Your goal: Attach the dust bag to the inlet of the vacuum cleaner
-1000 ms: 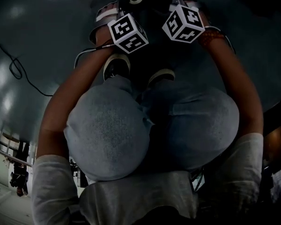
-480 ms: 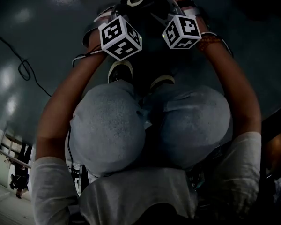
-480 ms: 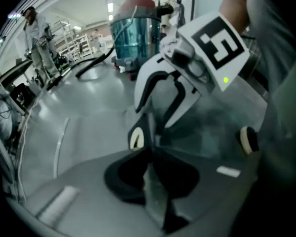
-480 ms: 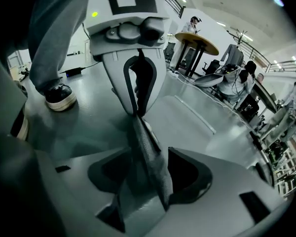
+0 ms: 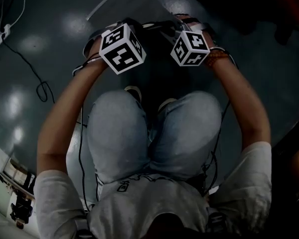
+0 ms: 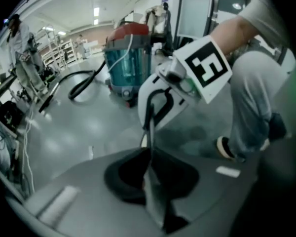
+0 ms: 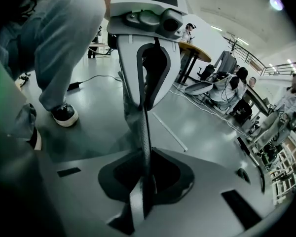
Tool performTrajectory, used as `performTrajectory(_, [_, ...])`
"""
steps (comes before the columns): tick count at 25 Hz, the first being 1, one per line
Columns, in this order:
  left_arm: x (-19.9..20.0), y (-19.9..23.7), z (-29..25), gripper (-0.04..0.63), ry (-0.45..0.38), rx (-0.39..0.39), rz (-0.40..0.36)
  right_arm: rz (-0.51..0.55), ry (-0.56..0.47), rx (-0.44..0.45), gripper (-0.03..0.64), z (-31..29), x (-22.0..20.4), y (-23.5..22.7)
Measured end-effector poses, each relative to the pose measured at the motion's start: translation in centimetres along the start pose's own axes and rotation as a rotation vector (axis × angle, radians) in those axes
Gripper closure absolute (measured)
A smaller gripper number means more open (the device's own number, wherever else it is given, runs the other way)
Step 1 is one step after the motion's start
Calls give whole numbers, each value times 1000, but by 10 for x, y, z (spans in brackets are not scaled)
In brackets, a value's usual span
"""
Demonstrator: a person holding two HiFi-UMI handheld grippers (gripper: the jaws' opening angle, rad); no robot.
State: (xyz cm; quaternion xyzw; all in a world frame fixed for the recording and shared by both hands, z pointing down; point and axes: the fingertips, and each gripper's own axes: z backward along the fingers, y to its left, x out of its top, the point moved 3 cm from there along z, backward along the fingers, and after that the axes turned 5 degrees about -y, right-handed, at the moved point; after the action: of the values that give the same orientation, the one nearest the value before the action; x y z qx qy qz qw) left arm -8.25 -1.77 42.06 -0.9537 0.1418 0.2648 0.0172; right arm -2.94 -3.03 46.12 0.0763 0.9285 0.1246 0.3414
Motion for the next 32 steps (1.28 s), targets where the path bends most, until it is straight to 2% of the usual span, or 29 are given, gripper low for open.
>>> performTrajectory(6, [102,-7,53,558,-28,-91,-169,-127,62,-50,574,112,13,-33])
performTrajectory(12, [206,-49,83,558,-76,-227,-309,-300,141,-85,578,236,10,-21])
performTrajectory(17, [300,-81,68,558,-172,-299,-448,-443,244,-214,578,330,-34,-8])
performTrajectory(22, [390,-93,29,558,-188,-255,-555,-522,344,-320,578,403,-96,-8])
performTrajectory(25, [421,-88,-1,557,-165,-246,-577,-560,399,-392,578,422,-133,-20])
performTrajectory(28, [441,-85,-22,555,-185,-286,-539,-565,445,-430,578,430,-159,-35])
performTrajectory(32, [459,-69,-37,555,-197,-239,-502,-556,469,-437,577,434,-177,-56])
